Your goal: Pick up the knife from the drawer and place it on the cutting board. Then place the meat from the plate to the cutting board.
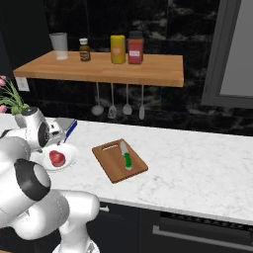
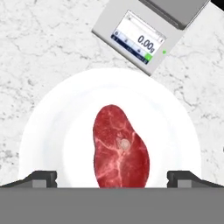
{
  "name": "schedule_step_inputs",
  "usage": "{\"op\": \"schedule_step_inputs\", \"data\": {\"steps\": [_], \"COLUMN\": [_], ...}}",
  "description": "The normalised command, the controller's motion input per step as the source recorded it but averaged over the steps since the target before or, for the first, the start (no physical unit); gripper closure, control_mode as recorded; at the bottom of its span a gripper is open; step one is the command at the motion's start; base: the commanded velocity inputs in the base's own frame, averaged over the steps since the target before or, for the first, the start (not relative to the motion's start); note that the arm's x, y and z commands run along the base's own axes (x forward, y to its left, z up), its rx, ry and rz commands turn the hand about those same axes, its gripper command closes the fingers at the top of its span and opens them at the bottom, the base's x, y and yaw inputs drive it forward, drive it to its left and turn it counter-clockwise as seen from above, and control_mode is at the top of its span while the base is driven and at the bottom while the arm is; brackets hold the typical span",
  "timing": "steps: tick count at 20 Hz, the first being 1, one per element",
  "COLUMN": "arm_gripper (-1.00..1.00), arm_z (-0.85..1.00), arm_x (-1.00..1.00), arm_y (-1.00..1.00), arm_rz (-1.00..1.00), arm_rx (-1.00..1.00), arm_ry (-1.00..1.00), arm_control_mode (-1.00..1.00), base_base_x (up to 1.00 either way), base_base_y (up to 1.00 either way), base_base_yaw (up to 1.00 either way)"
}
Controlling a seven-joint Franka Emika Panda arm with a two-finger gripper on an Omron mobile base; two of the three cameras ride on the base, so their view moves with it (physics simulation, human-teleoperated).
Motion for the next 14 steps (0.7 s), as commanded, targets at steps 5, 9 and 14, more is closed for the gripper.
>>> {"op": "schedule_step_inputs", "data": {"steps": [5,9,14], "arm_gripper": [-1.00,-1.00,-1.00], "arm_z": [-0.24,-0.27,-0.21], "arm_x": [0.24,0.23,0.08], "arm_y": [0.00,0.00,0.02], "arm_rz": [0.00,0.00,0.00], "arm_rx": [0.00,0.00,0.00], "arm_ry": [0.10,0.12,0.13], "arm_control_mode": [-1.00,-1.00,-1.00], "base_base_x": [0.00,0.00,0.00], "base_base_y": [0.00,0.00,0.00], "base_base_yaw": [0.00,0.00,0.00]}}
